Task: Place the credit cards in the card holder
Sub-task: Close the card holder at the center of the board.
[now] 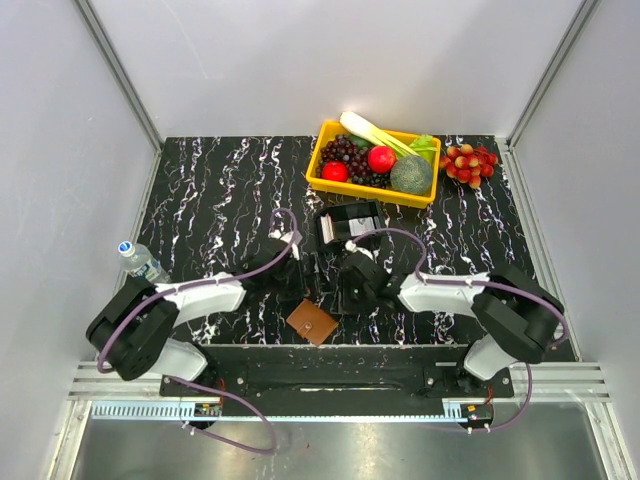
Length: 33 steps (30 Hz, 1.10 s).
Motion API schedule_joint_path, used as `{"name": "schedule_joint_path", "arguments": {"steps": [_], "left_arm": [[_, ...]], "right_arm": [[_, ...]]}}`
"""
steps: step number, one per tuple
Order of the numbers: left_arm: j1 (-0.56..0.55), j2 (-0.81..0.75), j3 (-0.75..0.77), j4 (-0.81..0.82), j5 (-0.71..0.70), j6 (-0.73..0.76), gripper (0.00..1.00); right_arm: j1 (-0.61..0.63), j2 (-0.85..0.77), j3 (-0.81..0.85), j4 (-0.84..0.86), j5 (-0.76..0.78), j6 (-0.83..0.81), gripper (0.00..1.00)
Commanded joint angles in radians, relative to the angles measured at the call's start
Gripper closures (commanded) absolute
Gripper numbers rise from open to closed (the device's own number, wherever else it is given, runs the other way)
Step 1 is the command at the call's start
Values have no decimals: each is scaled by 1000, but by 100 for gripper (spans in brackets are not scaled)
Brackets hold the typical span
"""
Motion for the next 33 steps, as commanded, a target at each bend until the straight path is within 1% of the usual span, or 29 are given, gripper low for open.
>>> {"name": "schedule_joint_path", "arguments": {"steps": [1, 4, 6, 7, 8, 9, 11, 12, 14, 16, 19, 21, 23, 26, 30, 33], "left_arm": [[35, 62, 77, 163, 116, 76, 4], [96, 118, 92, 221, 202, 77, 5], [134, 83, 91, 194, 211, 84, 5], [150, 40, 92, 150, 196, 99, 5], [154, -3, 97, 73, 152, 125, 4], [156, -64, 109, -28, 100, 154, 2], [154, -173, 123, -210, -25, 203, 1], [156, -235, 114, -266, -59, 205, 1], [156, -347, 65, -352, -79, 168, 1], [154, -453, -10, -388, -36, 101, 1], [144, -603, -141, -389, 24, -19, 1], [121, -686, -199, -398, 21, -77, 1], [104, -734, -238, -398, 13, -111, 1], [82, -711, -267, -342, 18, -139, 1], [44, -621, -285, -227, 7, -162, 1], [41, -541, -296, -115, 29, -174, 1]], "right_arm": [[23, -95, -56, -86, 110, 68, 68], [23, -173, -90, -83, 168, 89, 67], [23, -228, -98, -78, 196, 72, 66], [21, -239, -95, -71, 193, 49, 66], [21, -247, -87, -69, 184, 28, 65], [21, -244, -72, -69, 169, 8, 65], [21, -222, -43, -66, 130, -21, 65], [21, -210, -30, -61, 112, -29, 65], [21, -178, -10, -39, 94, -43, 64], [21, -135, 17, -31, 81, -60, 64], [20, -81, 63, -29, 66, -77, 63], [20, -55, 85, -22, 40, -75, 63], [20, -40, 96, -14, 32, -80, 63], [20, -23, 106, 15, 0, -93, 62], [20, 26, 136, 28, -69, -116, 62], [20, 60, 139, 28, -74, -110, 63]]}}
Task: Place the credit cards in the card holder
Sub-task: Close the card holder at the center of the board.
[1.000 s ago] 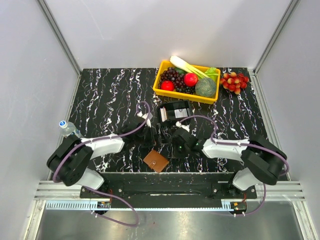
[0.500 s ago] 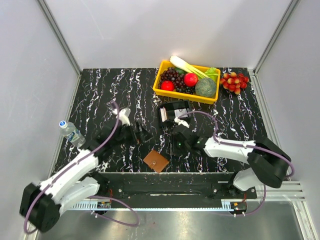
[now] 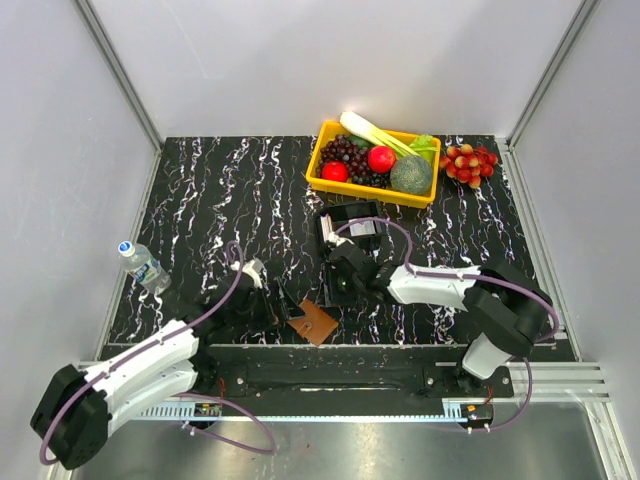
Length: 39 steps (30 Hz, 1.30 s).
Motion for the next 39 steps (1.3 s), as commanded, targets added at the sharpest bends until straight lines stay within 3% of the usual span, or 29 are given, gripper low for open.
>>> {"name": "schedule_joint_path", "arguments": {"steps": [1, 10, 17, 22, 26, 30, 33, 39], "left_arm": [[-9, 102, -14, 228, 26, -46, 1], [-12, 295, 35, 434, 48, -30, 1], [-11, 524, 167, 587, 85, 5, 1], [0, 635, 277, 554, 101, 83, 1], [44, 598, 273, 500, 97, 125, 1], [66, 483, 264, 335, 1, 201, 1], [72, 438, 248, 267, -67, 223, 1], [93, 391, 208, 219, -70, 227, 1]], "right_arm": [[4, 41, 37, 28, -33, -16, 63], [4, 43, 2, -38, 21, 15, 63], [7, -32, -118, 22, 24, 122, 63], [6, -149, -122, -42, 163, 130, 61], [3, -232, -109, -75, 187, 125, 61], [3, -246, -153, 50, 60, 197, 61], [15, -194, -170, 184, -14, 246, 62], [69, -60, -118, 266, -51, 297, 62]]}}
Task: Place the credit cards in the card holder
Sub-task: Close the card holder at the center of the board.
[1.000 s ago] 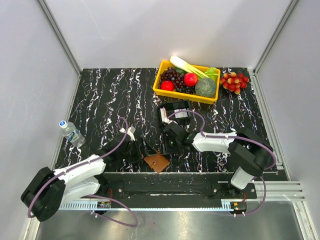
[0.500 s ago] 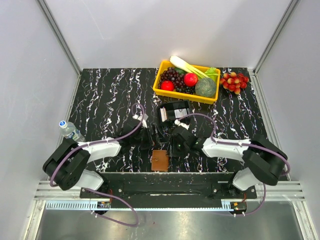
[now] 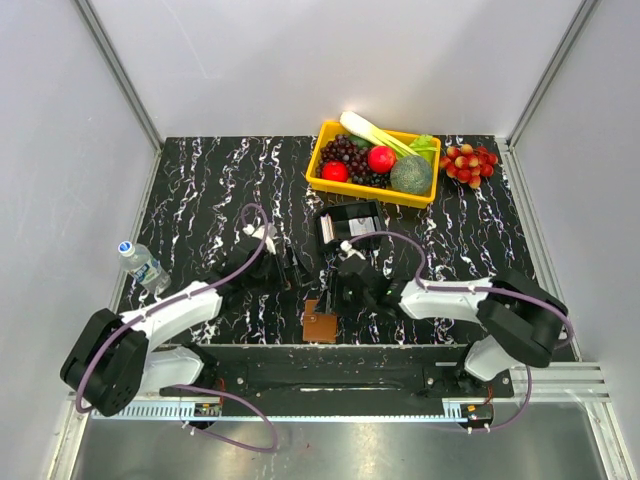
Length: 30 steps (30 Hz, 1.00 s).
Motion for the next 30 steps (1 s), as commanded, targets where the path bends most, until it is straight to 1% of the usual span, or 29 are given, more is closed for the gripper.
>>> {"name": "schedule_joint_path", "arguments": {"steps": [1, 7, 11, 18, 23, 30], "left_arm": [[16, -46, -38, -44, -38, 31, 1], [20, -79, -59, -42, -18, 28, 1], [26, -86, -61, -41, -14, 32, 1], [31, -83, -56, -42, -1, 41, 1], [34, -83, -58, -42, 2, 43, 1], [34, -79, -56, -36, 12, 46, 1]], "right_arm": [[38, 66, 29, 125, -51, 76, 62], [43, 68, -2, 148, -45, 114, 62], [51, 69, 9, 119, -37, 109, 62], [52, 81, 34, 56, -11, 102, 68], [52, 68, 38, 29, -8, 91, 67], [52, 77, 40, 42, -25, 86, 68]]}}
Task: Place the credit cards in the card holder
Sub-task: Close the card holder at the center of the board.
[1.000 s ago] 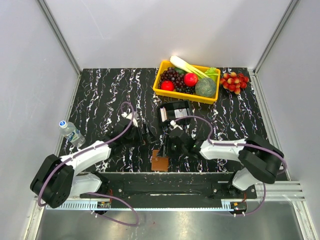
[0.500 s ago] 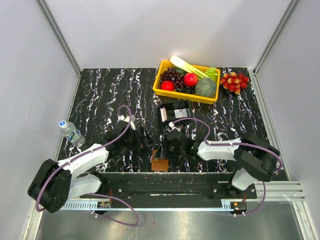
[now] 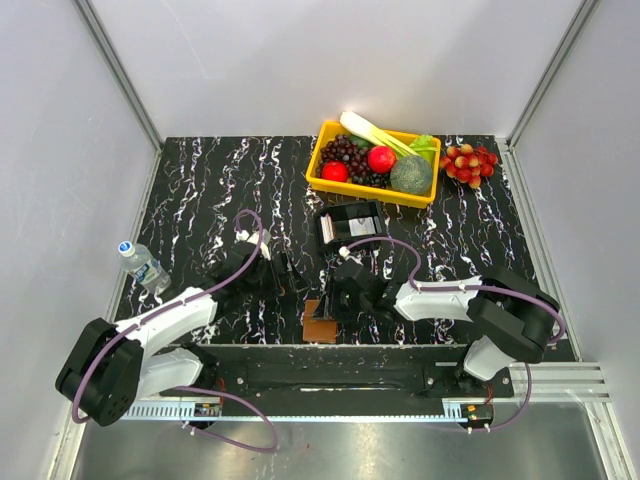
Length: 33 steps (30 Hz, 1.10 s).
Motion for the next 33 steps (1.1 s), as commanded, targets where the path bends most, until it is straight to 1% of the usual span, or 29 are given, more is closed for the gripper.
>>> {"name": "schedule_joint_path", "arguments": {"steps": [1, 5, 18, 20, 23, 25, 30, 32, 33], "left_arm": [[7, -15, 1, 32, 18, 20, 1], [7, -8, 4, 37, 30, 22, 1], [8, 10, 1, 49, 43, 19, 1], [8, 13, 2, 52, 44, 20, 1], [8, 16, 4, 52, 49, 22, 1], [8, 18, 4, 52, 49, 20, 1], [8, 16, 5, 52, 56, 23, 1], [8, 15, 7, 49, 61, 27, 1], [10, 13, 10, 49, 66, 28, 1]], "right_arm": [[11, 0, 37, 15, 5, -10, 68], [11, 3, 43, 26, 5, -13, 71], [11, 23, 48, 40, -32, -14, 72], [11, 29, 51, 38, -36, -16, 75], [11, 24, 51, 32, -30, -14, 76], [11, 20, 49, 31, -27, -19, 80], [11, 7, 48, 23, -15, -22, 84], [11, 6, 51, 6, -9, -28, 91], [11, 3, 54, -4, -4, -31, 94]]}}
